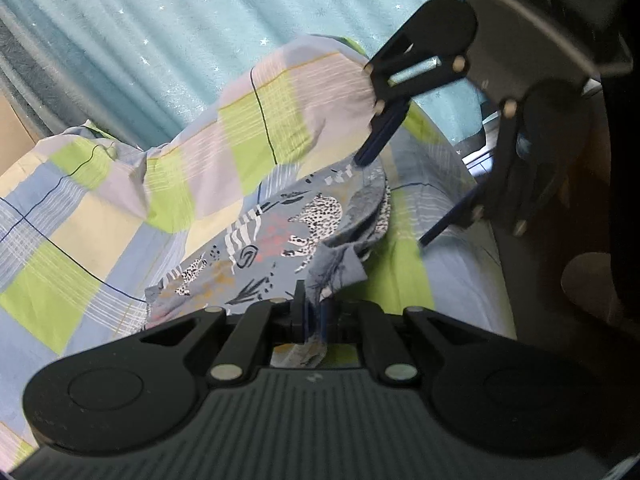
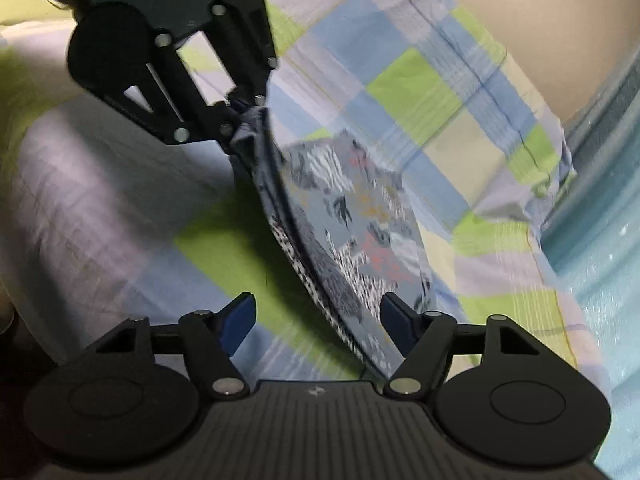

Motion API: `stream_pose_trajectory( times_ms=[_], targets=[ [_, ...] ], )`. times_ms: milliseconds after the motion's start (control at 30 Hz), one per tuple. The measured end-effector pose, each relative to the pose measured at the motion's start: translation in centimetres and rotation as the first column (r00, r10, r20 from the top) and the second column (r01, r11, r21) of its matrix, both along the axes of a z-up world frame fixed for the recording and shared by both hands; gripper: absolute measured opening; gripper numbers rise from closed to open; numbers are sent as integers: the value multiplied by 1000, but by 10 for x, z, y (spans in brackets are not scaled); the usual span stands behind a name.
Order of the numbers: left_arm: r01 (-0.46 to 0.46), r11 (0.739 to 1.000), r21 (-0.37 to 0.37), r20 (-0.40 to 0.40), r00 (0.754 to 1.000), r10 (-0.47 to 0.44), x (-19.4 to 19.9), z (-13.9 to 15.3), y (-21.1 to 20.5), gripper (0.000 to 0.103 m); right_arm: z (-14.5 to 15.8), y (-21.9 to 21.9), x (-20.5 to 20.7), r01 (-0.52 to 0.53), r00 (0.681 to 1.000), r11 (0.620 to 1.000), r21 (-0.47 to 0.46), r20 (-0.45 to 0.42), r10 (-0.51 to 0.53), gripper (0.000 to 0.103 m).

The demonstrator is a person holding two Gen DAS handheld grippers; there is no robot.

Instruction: Fold clothes

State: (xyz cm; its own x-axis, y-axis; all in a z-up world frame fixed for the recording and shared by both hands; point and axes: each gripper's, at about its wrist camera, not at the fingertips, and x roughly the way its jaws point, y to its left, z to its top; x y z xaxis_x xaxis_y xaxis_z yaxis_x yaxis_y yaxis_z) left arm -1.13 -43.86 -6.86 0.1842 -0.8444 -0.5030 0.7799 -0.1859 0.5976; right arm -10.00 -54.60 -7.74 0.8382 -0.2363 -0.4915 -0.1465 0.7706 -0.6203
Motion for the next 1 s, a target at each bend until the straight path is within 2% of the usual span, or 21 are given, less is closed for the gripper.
stream_pose_trajectory(
  times_ms=[100,200,267,300,433,567,633,667,833,1000],
  targets=[
    [-1,1000,7,-17,1000,1,-1,4,1,4,-9,1,16,-43,999,998,-47,30,44,48],
    [-3,1000,11,-23,1000,4,1,5,-1,4,-19,-4,30,-77,997,995,-57,28,78,40],
    [3,1000,18,-13,1000,-2,0,3,2,4,-29,-16,36,-66,998,994,-90,4,66,28],
    [7,1000,22,-6,1000,-7,0,2,3,4,-35,-25,37,-53,999,991,-121,-2,53,18],
    [18,999,31,23,1000,-19,0,-5,3,4,-56,-65,38,-1,1000,963,-268,-22,-5,17],
    [-4,999,40,26,1000,3,2,-11,1,4,-67,-95,46,7,998,933,-360,-51,-27,17],
    [-13,999,43,26,1000,12,3,-11,2,4,-69,-99,49,1,996,931,-365,-81,-32,3],
    [-15,999,40,33,999,14,2,-10,4,4,-67,-100,50,5,995,933,-360,-90,-40,3],
    [-37,999,28,61,998,35,2,13,34,3,-36,-75,33,41,995,944,-328,-71,-67,2],
    [-71,997,21,40,997,70,-8,46,103,3,2,-18,-14,-40,994,948,-317,-107,6,1]
  ],
)
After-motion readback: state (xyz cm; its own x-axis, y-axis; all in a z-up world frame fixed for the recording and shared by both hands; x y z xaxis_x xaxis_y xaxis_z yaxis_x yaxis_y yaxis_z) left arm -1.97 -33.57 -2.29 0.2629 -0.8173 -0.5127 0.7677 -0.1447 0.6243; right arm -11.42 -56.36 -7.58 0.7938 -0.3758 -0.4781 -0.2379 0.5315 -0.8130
